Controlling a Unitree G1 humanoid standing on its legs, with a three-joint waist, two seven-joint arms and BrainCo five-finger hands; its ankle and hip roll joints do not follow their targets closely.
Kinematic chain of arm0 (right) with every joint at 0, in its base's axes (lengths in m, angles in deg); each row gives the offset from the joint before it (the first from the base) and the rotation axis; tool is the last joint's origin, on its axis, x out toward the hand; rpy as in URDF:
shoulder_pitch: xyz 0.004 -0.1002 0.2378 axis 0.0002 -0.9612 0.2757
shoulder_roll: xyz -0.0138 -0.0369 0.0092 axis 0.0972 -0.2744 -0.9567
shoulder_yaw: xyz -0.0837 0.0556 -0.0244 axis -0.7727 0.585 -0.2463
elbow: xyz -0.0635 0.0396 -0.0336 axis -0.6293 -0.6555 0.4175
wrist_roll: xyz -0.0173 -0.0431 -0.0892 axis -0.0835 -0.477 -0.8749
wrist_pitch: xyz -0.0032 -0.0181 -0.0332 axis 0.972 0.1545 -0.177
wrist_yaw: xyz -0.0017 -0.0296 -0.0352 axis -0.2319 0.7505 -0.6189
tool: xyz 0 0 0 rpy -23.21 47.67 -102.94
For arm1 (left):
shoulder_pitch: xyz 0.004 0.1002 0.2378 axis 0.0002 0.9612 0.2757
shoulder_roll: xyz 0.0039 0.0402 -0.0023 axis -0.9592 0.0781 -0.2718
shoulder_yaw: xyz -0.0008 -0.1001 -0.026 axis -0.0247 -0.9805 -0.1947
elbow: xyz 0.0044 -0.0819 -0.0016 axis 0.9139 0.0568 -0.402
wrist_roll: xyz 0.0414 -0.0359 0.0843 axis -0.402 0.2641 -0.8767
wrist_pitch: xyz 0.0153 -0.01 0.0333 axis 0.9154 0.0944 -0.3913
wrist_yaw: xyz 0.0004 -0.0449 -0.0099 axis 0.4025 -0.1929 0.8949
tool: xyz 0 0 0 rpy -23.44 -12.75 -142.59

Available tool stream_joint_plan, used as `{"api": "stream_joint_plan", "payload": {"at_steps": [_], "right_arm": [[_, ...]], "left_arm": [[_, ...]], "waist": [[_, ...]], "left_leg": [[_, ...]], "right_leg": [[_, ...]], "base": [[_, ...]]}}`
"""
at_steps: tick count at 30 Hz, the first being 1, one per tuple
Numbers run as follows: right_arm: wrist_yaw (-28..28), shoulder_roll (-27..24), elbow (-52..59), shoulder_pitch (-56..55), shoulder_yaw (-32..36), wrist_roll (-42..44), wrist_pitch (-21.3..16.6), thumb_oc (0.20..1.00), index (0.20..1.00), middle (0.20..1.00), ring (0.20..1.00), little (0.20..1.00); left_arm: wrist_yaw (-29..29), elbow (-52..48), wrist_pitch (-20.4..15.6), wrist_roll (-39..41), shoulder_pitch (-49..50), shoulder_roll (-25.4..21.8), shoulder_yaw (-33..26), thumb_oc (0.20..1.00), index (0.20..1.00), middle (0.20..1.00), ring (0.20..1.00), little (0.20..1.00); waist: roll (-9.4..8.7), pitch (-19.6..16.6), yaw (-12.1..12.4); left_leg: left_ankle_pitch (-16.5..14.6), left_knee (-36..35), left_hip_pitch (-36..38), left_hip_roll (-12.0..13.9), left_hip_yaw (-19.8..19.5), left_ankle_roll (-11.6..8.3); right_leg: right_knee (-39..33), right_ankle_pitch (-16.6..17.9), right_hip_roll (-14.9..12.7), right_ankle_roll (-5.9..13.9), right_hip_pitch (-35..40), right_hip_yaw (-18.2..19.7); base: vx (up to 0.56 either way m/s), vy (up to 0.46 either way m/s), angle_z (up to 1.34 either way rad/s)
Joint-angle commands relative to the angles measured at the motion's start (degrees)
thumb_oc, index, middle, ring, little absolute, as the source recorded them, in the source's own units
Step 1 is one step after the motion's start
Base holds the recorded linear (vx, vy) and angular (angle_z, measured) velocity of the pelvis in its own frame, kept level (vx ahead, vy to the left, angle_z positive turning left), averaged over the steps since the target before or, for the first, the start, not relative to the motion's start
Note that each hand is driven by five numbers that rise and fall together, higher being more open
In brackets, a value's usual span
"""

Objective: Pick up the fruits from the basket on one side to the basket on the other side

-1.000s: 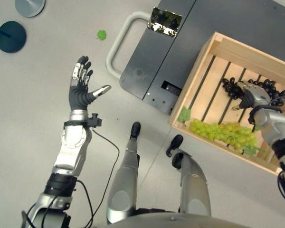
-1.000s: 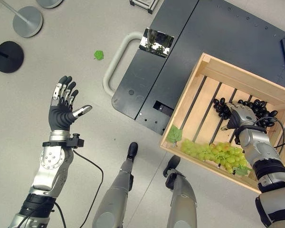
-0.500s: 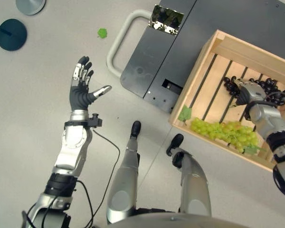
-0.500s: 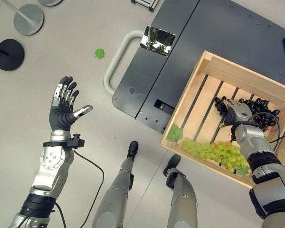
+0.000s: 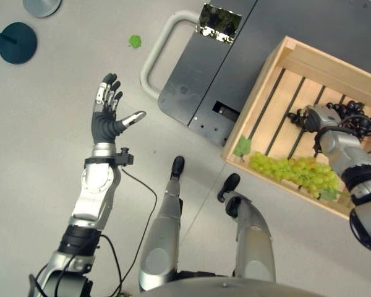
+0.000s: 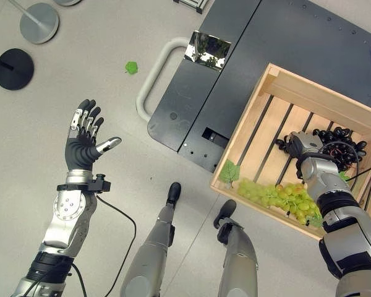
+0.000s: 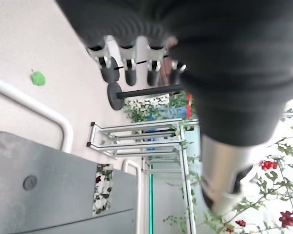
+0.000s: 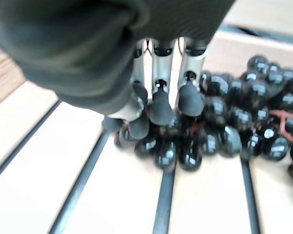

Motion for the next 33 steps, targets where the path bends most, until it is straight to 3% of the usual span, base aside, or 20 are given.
{"api": "stream_joint_plan", "payload": {"at_steps": [1, 7, 10, 12, 13, 17, 21, 22, 23, 24, 27, 33], "right_arm": [[0.9, -2.2, -0.8, 2.5, -2.4, 1.3, 1.1, 0.200, 0.200, 0.200, 0.200, 0.200], [0.6, -1.4, 2.1, 1.7, -0.9, 4.1, 0.4, 0.200, 0.200, 0.200, 0.200, 0.200], [-0.5, 0.2, 6.9, -0.3, 3.1, 13.0, -1.4, 0.200, 0.200, 0.200, 0.200, 0.200], [-0.6, 0.1, 7.2, -0.6, 3.3, 13.1, -1.4, 0.200, 0.200, 0.200, 0.200, 0.200], [-4.0, 1.1, 12.3, -2.8, 5.9, 23.5, -3.3, 0.200, 0.200, 0.200, 0.200, 0.200], [-11.8, 2.8, 22.1, -11.2, 11.3, 49.7, -8.6, 0.200, 0.200, 0.200, 0.200, 0.200], [-12.3, 2.1, 27.9, -15.1, 13.0, 51.0, -9.1, 0.200, 0.200, 0.200, 0.200, 0.200], [-11.0, 0.2, 29.5, -14.7, 13.4, 45.4, -8.9, 0.498, 0.498, 0.498, 0.498, 0.498], [-10.3, -2.0, 31.6, -14.2, 13.7, 38.8, -8.0, 1.000, 1.000, 1.000, 1.000, 1.000], [-9.2, -3.5, 32.6, -13.4, 13.9, 34.4, -7.6, 1.000, 1.000, 1.000, 1.000, 1.000], [-4.0, -7.4, 33.5, -11.1, 14.8, 16.2, -5.8, 1.000, 1.000, 1.000, 1.000, 1.000], [-2.8, -8.9, 31.9, -11.8, 15.9, 6.4, -4.2, 1.000, 1.000, 1.000, 1.000, 1.000]], "left_arm": [[0.4, -4.9, -2.1, 0.0, -1.1, 0.8, -0.2, 1.000, 1.000, 1.000, 1.000, 1.000], [0.3, -5.0, -1.9, -0.2, -1.1, 0.9, -0.2, 1.000, 1.000, 1.000, 1.000, 1.000], [0.0, -4.6, -1.7, -0.1, -1.4, 1.1, -0.7, 1.000, 1.000, 1.000, 1.000, 1.000], [0.0, -4.6, -1.7, -0.1, -1.4, 1.0, -0.6, 1.000, 1.000, 1.000, 1.000, 1.000], [-0.7, -4.3, -1.5, 0.0, -1.9, 0.7, -1.1, 1.000, 1.000, 1.000, 1.000, 1.000], [-3.6, -4.1, -1.9, 1.6, -1.8, 0.0, -1.4, 1.000, 1.000, 1.000, 1.000, 1.000], [-3.9, -3.9, -2.1, 1.5, -0.8, -1.4, -2.1, 1.000, 1.000, 1.000, 1.000, 1.000], [-3.7, -4.0, -2.0, 1.1, -0.3, -2.2, -2.7, 1.000, 1.000, 1.000, 1.000, 1.000], [-3.7, -4.1, -1.9, 0.9, 0.4, -2.6, -3.7, 1.000, 1.000, 1.000, 1.000, 1.000], [-3.6, -4.2, -2.1, 0.7, 0.7, -2.8, -4.2, 1.000, 1.000, 1.000, 1.000, 1.000], [-2.8, -5.6, -2.8, 0.7, 1.3, -2.2, -5.7, 1.000, 1.000, 1.000, 1.000, 1.000], [-2.5, -6.7, -2.6, 0.7, 2.4, -1.5, -6.3, 1.000, 1.000, 1.000, 1.000, 1.000]], "waist": [[0.60, 0.7, -0.6], [0.47, 0.7, -0.6], [-0.03, 0.7, -0.9], [-0.09, 0.7, -0.8], [-0.78, 0.7, -1.1], [-2.12, 0.7, -1.1], [-3.13, 0.7, -1.0], [-3.47, 0.7, -1.1], [-3.75, 0.7, -1.2], [-3.68, 0.7, -1.0], [-3.74, 0.5, -1.3], [-4.02, 0.1, -1.7]], "left_leg": [[0.5, -5.3, 2.8, -1.2, -0.1, 1.37], [0.8, -5.5, 2.8, -1.3, -0.3, 1.34], [0.8, -5.3, 3.1, -1.2, -0.1, 1.20], [0.8, -5.3, 3.1, -1.2, -0.1, 1.20], [0.7, -5.1, 3.4, -0.9, 0.2, 1.07], [0.4, -4.2, 4.1, -0.7, 0.4, 0.64], [-0.5, -2.6, 4.5, -0.4, 1.1, 0.42], [-0.8, -2.0, 4.6, -0.4, 1.3, 0.40], [-1.4, -1.2, 4.7, -0.2, 1.7, 0.37], [-0.4, -0.5, 3.8, -0.2, 2.0, 0.62], [-1.1, 0.9, 3.4, 0.1, 2.5, 0.90], [-1.9, 1.7, 3.0, 0.3, 3.5, 1.41]], "right_leg": [[1.3, -6.6, 1.2, 2.69, 2.3, 1.0], [1.4, -6.6, 1.3, 2.65, 2.2, 1.0], [1.0, -6.5, 1.5, 2.55, 2.8, 0.7], [0.9, -6.5, 1.5, 2.55, 2.8, 0.7], [0.5, -6.4, 1.7, 2.51, 3.4, 0.7], [-0.5, -6.0, 2.1, 2.45, 5.2, 0.4], [-2.2, -5.2, 2.9, 2.43, 6.9, 0.7], [-2.6, -4.9, 3.1, 2.44, 7.3, 1.0], [-3.3, -4.6, 3.5, 2.50, 7.7, 1.3], [-4.0, -2.9, 3.5, 2.18, 7.4, 0.7], [-5.1, -2.1, 4.1, 2.28, 7.5, 1.8], [-6.1, -1.4, 4.8, 2.47, 6.8, 3.4]], "base": [[0.00, 0.000, 0.00], [0.00, 0.000, 0.00], [0.00, 0.000, 0.00], [0.00, 0.000, 0.00], [0.00, 0.000, 0.00], [-0.02, -0.037, 0.05], [0.00, -0.005, 0.01], [0.00, 0.000, 0.00], [-0.10, 0.057, -0.02], [-0.10, 0.070, -0.11], [-0.06, 0.054, -0.20], [-0.01, 0.039, -0.12]]}}
